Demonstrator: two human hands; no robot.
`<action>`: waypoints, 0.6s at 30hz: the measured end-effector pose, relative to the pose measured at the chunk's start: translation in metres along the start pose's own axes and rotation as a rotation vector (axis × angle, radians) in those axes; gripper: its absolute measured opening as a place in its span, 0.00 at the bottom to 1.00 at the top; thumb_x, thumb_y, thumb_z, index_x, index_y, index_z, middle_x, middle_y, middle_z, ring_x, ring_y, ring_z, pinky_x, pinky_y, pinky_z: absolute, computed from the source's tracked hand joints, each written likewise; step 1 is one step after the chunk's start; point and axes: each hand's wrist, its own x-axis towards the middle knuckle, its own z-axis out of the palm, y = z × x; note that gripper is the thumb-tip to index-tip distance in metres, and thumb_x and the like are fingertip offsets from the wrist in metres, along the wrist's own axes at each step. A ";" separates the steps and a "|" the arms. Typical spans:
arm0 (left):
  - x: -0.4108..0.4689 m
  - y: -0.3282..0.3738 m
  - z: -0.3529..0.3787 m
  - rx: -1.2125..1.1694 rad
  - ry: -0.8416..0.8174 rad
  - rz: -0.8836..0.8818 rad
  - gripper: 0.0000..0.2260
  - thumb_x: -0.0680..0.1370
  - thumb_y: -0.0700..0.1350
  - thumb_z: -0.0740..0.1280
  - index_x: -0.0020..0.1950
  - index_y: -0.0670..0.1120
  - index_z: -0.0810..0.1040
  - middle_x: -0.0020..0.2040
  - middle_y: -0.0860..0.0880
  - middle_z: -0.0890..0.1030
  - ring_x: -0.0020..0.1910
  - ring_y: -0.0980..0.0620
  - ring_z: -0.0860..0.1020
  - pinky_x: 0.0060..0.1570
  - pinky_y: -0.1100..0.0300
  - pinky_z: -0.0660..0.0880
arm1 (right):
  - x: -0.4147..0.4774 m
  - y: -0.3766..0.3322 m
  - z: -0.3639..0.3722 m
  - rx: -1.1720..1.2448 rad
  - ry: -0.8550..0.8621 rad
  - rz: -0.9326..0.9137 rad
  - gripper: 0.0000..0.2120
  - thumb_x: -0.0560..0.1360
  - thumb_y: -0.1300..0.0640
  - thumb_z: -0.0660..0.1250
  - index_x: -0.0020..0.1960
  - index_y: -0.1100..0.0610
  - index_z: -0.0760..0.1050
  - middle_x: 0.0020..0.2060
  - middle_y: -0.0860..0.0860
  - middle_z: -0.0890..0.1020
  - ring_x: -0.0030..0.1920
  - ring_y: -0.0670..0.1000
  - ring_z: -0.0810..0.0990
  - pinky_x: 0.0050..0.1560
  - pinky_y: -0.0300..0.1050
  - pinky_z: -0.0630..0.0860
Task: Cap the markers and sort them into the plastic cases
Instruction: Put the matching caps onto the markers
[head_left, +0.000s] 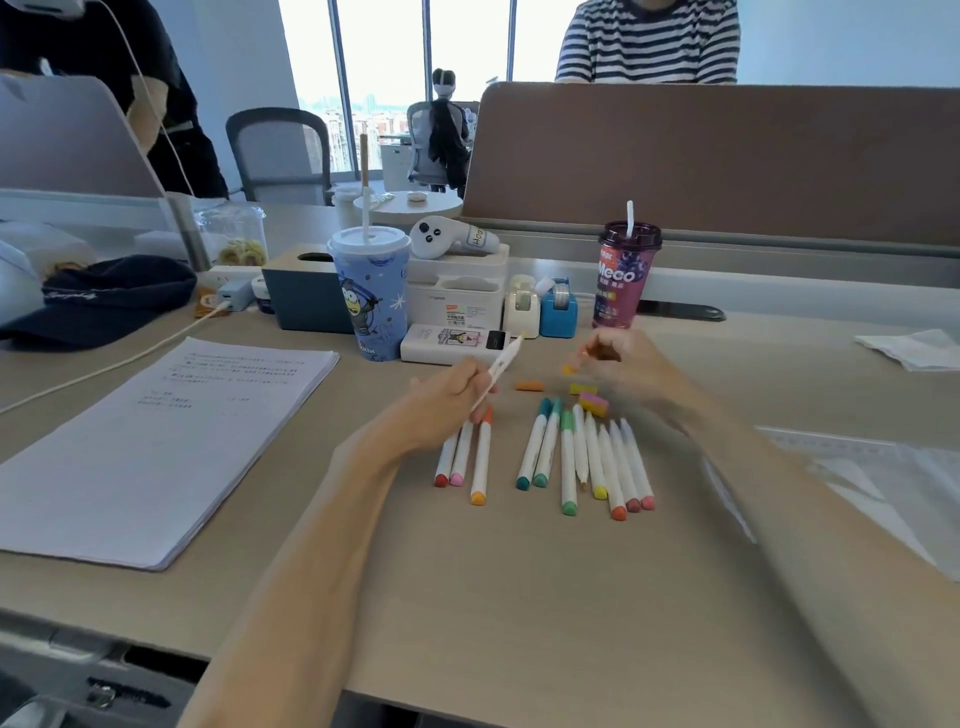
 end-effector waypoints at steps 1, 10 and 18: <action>0.000 -0.003 0.000 -0.048 -0.015 -0.008 0.13 0.85 0.47 0.49 0.53 0.42 0.70 0.38 0.52 0.74 0.40 0.56 0.74 0.52 0.57 0.71 | 0.003 -0.003 0.011 -0.047 -0.048 -0.026 0.04 0.75 0.55 0.70 0.47 0.54 0.76 0.44 0.49 0.79 0.45 0.47 0.77 0.44 0.39 0.74; 0.002 -0.014 0.001 -0.191 0.015 -0.020 0.12 0.85 0.45 0.49 0.50 0.45 0.70 0.37 0.49 0.76 0.36 0.64 0.76 0.45 0.69 0.72 | 0.023 -0.003 0.041 -0.170 0.027 -0.182 0.05 0.76 0.57 0.69 0.51 0.51 0.78 0.46 0.43 0.79 0.44 0.41 0.74 0.42 0.34 0.68; 0.004 -0.018 0.002 -0.184 0.008 -0.002 0.12 0.85 0.47 0.50 0.50 0.47 0.71 0.35 0.52 0.77 0.41 0.55 0.78 0.55 0.51 0.74 | 0.038 0.002 0.049 -0.523 -0.109 -0.141 0.12 0.77 0.56 0.68 0.59 0.52 0.80 0.56 0.49 0.82 0.54 0.48 0.77 0.58 0.46 0.75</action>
